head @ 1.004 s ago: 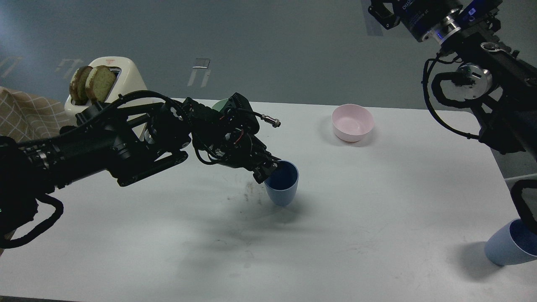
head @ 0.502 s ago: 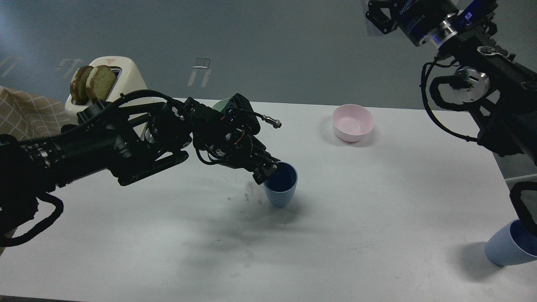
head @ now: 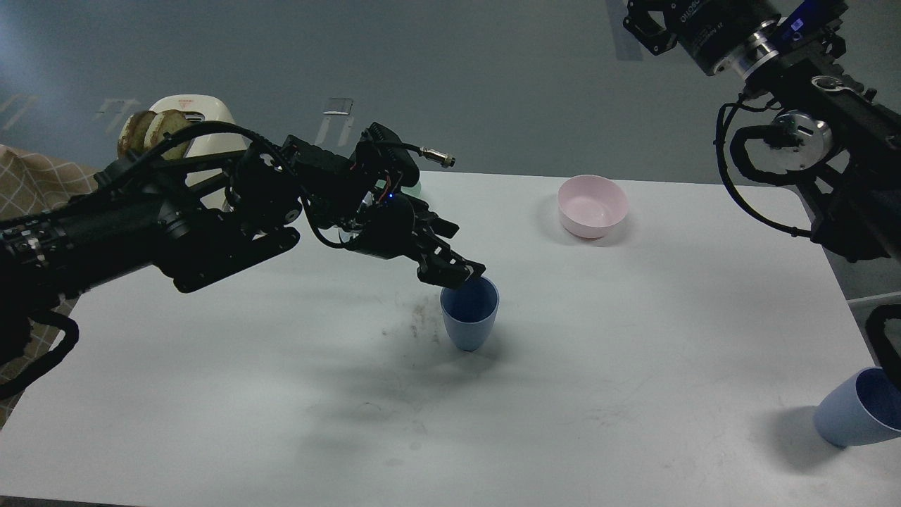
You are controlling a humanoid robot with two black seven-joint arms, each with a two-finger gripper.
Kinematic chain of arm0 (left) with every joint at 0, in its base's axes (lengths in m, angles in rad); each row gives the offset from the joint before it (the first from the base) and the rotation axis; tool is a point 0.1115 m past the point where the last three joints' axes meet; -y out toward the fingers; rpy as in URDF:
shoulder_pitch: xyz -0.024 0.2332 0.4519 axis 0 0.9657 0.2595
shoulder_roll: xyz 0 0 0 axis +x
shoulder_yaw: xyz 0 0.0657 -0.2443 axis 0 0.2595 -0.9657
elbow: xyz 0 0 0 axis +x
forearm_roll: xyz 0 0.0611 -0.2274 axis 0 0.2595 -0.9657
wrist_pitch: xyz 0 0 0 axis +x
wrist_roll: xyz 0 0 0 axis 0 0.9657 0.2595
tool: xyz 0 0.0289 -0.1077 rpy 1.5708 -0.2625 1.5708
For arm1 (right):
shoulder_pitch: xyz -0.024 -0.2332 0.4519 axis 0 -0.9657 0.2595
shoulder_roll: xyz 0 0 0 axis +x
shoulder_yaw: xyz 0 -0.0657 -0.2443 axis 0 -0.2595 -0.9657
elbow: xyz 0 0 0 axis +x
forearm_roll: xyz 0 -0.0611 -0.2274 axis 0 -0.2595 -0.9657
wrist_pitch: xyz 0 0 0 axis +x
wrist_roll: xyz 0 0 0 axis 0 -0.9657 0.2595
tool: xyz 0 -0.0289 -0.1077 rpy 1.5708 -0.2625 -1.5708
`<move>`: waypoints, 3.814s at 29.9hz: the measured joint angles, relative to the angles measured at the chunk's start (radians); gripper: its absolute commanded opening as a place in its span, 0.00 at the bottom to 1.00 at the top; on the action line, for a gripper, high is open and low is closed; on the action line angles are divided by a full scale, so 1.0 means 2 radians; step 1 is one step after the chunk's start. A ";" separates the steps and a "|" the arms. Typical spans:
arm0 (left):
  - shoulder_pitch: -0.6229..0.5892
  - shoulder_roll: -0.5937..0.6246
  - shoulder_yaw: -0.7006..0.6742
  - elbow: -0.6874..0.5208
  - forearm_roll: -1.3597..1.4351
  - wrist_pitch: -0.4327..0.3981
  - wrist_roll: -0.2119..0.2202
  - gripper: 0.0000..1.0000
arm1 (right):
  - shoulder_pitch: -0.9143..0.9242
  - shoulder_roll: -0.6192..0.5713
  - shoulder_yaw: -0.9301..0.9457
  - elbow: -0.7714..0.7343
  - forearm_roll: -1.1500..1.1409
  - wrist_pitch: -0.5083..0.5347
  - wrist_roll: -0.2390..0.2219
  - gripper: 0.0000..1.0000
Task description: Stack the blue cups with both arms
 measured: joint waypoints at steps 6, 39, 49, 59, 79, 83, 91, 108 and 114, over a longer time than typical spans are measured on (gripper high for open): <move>-0.003 0.047 -0.071 -0.006 -0.152 -0.001 0.000 0.98 | 0.002 -0.046 -0.045 0.030 0.000 0.000 0.000 1.00; 0.071 -0.032 -0.134 0.096 -0.577 0.069 0.000 0.98 | -0.085 -0.592 -0.245 0.414 -0.517 -0.003 0.000 1.00; 0.071 -0.058 -0.133 0.103 -0.577 0.069 0.000 0.98 | -0.112 -0.617 -0.302 0.417 -0.550 -0.052 0.000 0.99; 0.080 -0.064 -0.133 0.104 -0.573 0.068 0.000 0.98 | -0.113 -0.615 -0.318 0.415 -0.576 -0.059 0.000 0.98; 0.085 -0.063 -0.139 0.110 -0.573 0.068 0.000 0.98 | -0.138 -0.559 -0.321 0.382 -0.576 -0.066 0.000 0.81; 0.085 -0.063 -0.140 0.111 -0.573 0.068 0.000 0.98 | -0.150 -0.544 -0.321 0.371 -0.576 -0.072 0.000 0.74; 0.086 -0.059 -0.141 0.111 -0.573 0.068 0.000 0.98 | -0.166 -0.528 -0.321 0.357 -0.576 -0.073 0.000 0.31; 0.096 -0.058 -0.145 0.111 -0.573 0.065 0.000 0.98 | -0.174 -0.532 -0.317 0.364 -0.576 -0.075 0.000 0.00; 0.096 -0.056 -0.145 0.111 -0.573 0.065 0.000 0.98 | -0.164 -0.564 -0.284 0.419 -0.576 -0.077 0.000 0.00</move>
